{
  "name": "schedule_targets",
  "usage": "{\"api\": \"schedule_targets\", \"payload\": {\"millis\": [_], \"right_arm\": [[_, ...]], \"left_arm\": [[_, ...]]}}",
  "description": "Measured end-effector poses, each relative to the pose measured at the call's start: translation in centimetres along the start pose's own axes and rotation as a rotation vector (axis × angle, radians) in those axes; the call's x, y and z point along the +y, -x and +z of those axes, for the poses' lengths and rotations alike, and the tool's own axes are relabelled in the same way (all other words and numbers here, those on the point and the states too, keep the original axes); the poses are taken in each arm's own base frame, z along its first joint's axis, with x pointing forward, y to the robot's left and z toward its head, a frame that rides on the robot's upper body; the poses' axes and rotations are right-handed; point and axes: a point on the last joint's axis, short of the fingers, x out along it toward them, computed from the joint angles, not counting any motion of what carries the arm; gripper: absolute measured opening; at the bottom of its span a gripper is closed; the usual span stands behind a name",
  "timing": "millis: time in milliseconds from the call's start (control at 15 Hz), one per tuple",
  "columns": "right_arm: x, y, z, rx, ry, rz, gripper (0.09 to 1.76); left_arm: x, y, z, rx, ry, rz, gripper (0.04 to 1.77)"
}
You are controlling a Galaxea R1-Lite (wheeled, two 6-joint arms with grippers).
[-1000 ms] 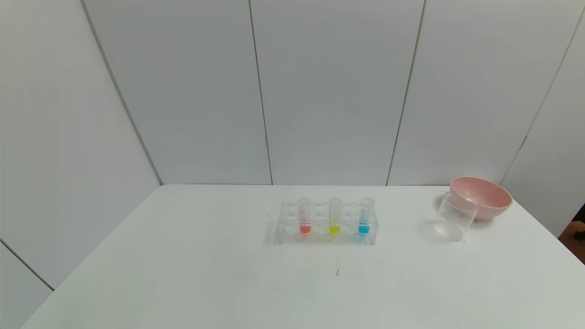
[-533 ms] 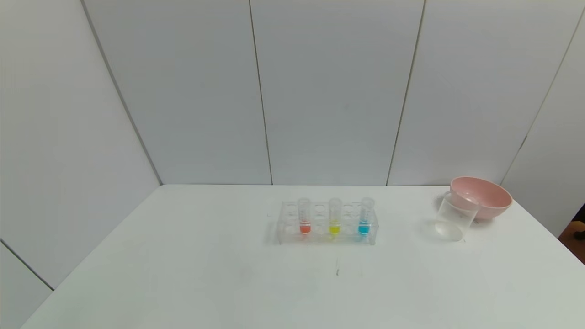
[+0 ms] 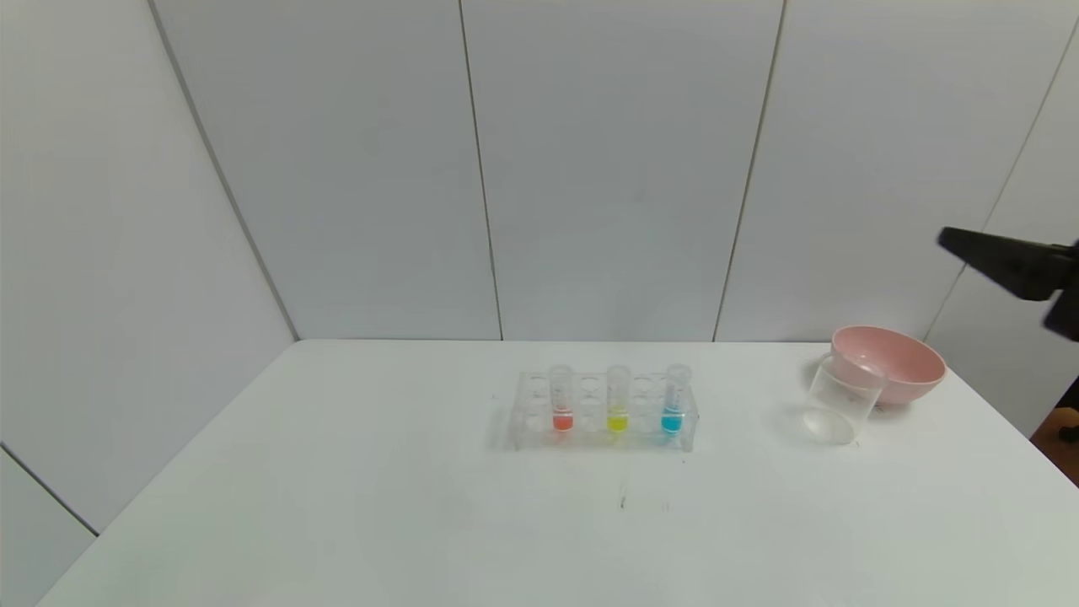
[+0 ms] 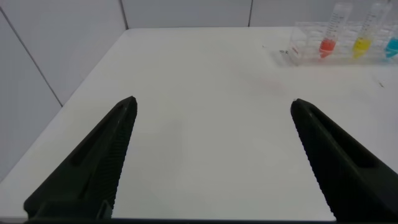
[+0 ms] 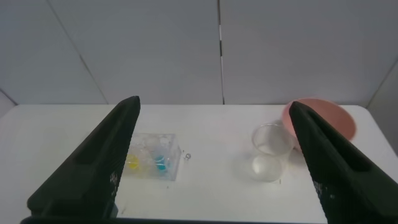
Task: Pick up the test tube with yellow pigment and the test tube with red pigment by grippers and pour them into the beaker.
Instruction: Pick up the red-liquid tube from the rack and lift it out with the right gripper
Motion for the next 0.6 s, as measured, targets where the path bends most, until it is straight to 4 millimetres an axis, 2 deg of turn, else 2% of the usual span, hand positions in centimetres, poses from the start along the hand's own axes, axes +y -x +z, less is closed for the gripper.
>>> {"api": "schedule_targets", "payload": {"millis": [200,600], "right_arm": [[6.1,-2.9,-3.4,0.023,-0.006,0.029,1.71],[16.3,-5.6,-11.5,0.028,0.014,0.065,1.71]], "left_arm": [[0.0,0.0,0.0,0.000,0.000,0.000,1.76],[0.0,0.0,0.0,0.000,0.000,0.000,1.76]]}}
